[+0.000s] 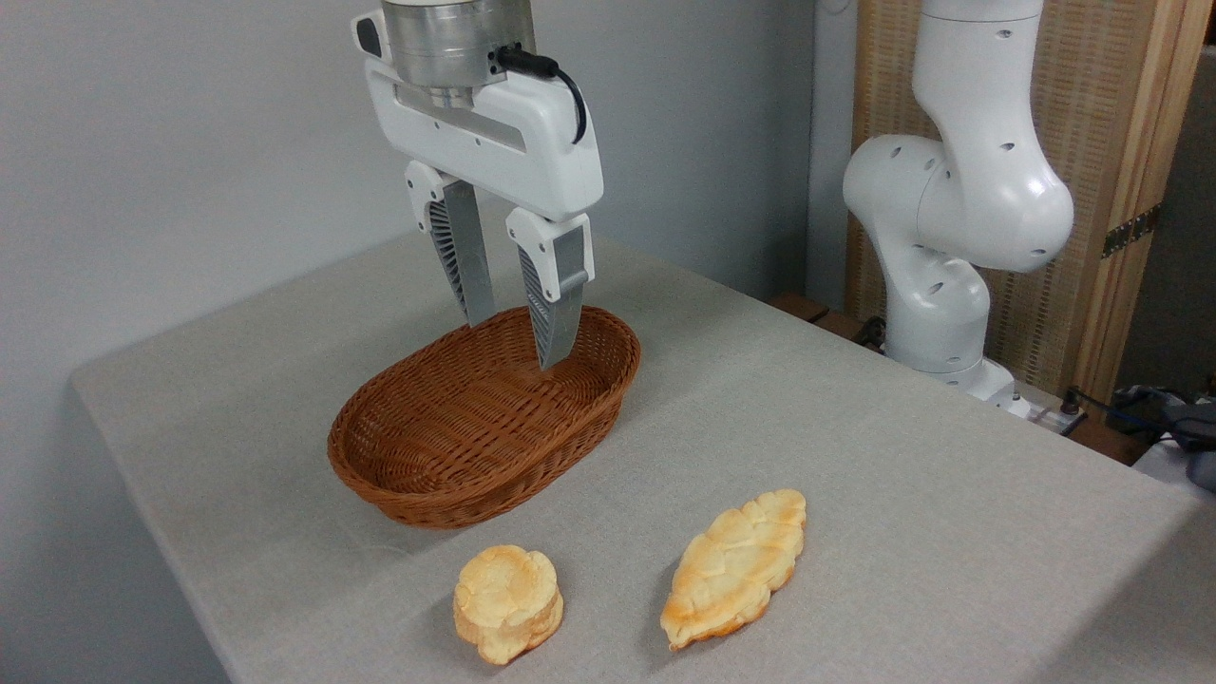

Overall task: Put bread into the basket
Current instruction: 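Move the open gripper over the elongated golden bread loaf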

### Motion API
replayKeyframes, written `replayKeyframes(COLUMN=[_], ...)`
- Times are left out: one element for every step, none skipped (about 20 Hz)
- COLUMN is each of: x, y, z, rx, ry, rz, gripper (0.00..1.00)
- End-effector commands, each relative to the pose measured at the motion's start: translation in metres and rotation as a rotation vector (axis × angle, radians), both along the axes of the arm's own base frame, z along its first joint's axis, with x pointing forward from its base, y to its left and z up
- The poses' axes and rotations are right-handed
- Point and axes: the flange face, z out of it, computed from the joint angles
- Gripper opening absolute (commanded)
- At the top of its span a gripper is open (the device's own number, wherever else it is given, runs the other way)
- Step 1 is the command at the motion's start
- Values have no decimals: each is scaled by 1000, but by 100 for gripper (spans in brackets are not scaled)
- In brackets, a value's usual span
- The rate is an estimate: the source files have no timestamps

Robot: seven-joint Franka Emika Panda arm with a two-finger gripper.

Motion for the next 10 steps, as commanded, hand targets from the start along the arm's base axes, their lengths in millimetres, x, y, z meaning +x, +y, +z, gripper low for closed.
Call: replayKeyframes(x=[-10,-11,-10,-11,-10,-11,-13,-18,-25,-33], y=[12,12,12,13,18,23,25,26,33,43], z=[-3,-3,-6,-7,-10,-12,-16,-21,-25,-30], rx=[-21,-21,-20,-18,-17,-18,-16,-7,17,47], ry=[-35,-38,-45,-51,-62,-70,-75,-74,-75,-78], rz=[2,2,2,4,13,23,22,2,-24,-51], gripper=[100,100,100,100,100,100,100,100,100,100])
